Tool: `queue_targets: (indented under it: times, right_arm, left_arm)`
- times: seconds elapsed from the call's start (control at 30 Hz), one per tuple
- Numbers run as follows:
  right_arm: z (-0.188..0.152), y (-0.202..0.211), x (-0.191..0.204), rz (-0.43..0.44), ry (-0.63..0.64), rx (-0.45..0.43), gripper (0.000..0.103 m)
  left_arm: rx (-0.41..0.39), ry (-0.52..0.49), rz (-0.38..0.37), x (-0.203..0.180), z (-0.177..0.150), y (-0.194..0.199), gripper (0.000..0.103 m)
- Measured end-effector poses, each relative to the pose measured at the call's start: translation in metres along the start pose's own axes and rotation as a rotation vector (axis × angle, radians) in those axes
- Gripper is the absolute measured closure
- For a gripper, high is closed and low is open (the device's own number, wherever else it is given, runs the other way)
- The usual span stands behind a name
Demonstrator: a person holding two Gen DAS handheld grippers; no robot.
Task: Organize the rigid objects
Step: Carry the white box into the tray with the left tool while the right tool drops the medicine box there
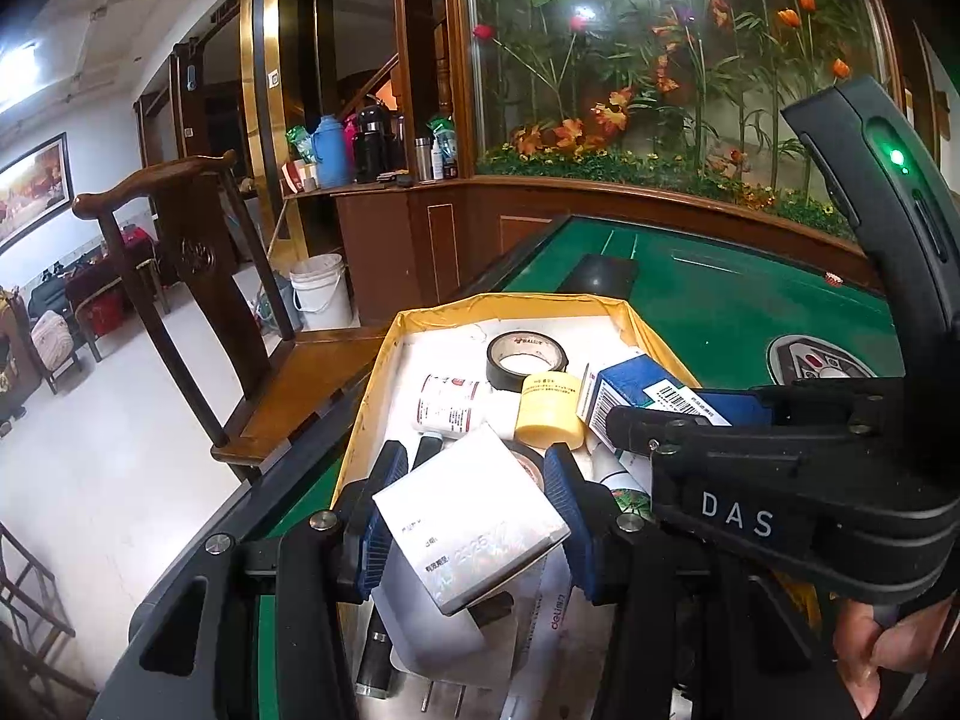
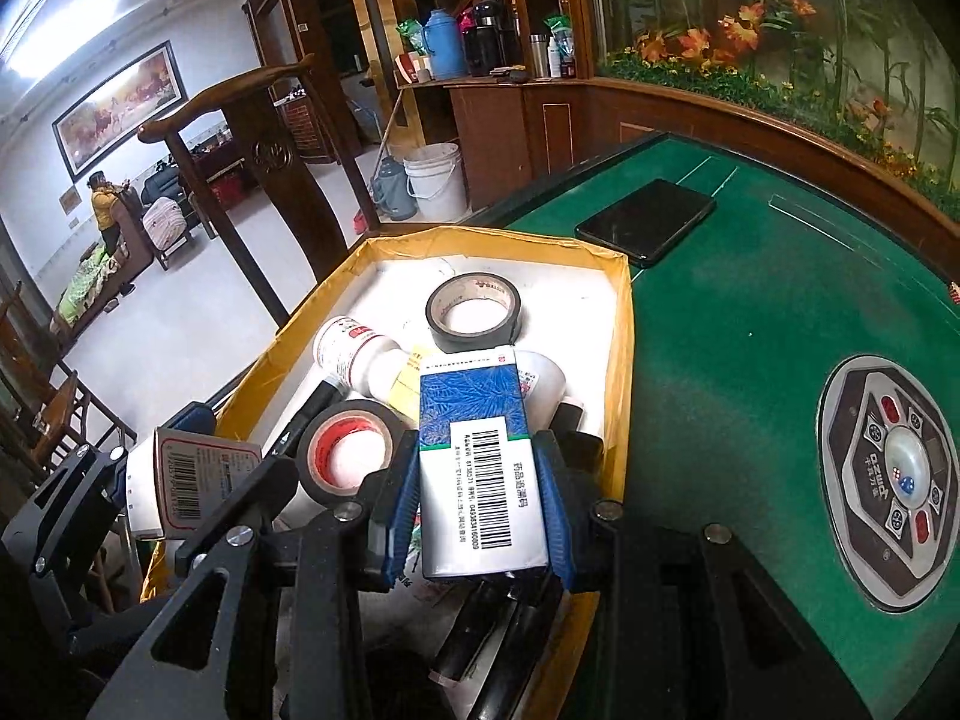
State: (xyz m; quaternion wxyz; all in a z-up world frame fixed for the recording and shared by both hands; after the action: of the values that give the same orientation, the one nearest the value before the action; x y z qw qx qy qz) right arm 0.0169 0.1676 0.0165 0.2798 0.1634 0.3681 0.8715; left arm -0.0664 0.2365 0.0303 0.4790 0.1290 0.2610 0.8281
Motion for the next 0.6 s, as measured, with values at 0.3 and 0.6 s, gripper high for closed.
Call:
queue_targets:
  times: [0.3, 0.6]
  right_arm:
    - [-0.0002, -0.0001, 0.0007, -0.005, -0.002, 0.000, 0.068]
    - [0.0020, 0.0009, 0.0005, -0.015, -0.003, -0.003, 0.068]
  left_arm:
    - [-0.008, 0.000, 0.010, 0.0001, -0.0027, 0.0023, 0.052]
    - [-0.023, 0.002, 0.018, 0.0016, -0.0019, 0.0077, 0.052]
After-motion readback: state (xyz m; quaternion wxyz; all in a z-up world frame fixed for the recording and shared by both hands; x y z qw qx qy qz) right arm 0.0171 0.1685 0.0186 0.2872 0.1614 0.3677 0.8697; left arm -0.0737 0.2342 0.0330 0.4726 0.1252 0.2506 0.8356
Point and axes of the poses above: each gripper's, at about its wrist camera, not at the fingertips, and y roughly against the way its jaws point, x to its left, z to its top, the point moved 3 cm from there along -y, roughly the way its jaws point, and after that the axes turned 6 degrees about y, right-handed, at the moved point
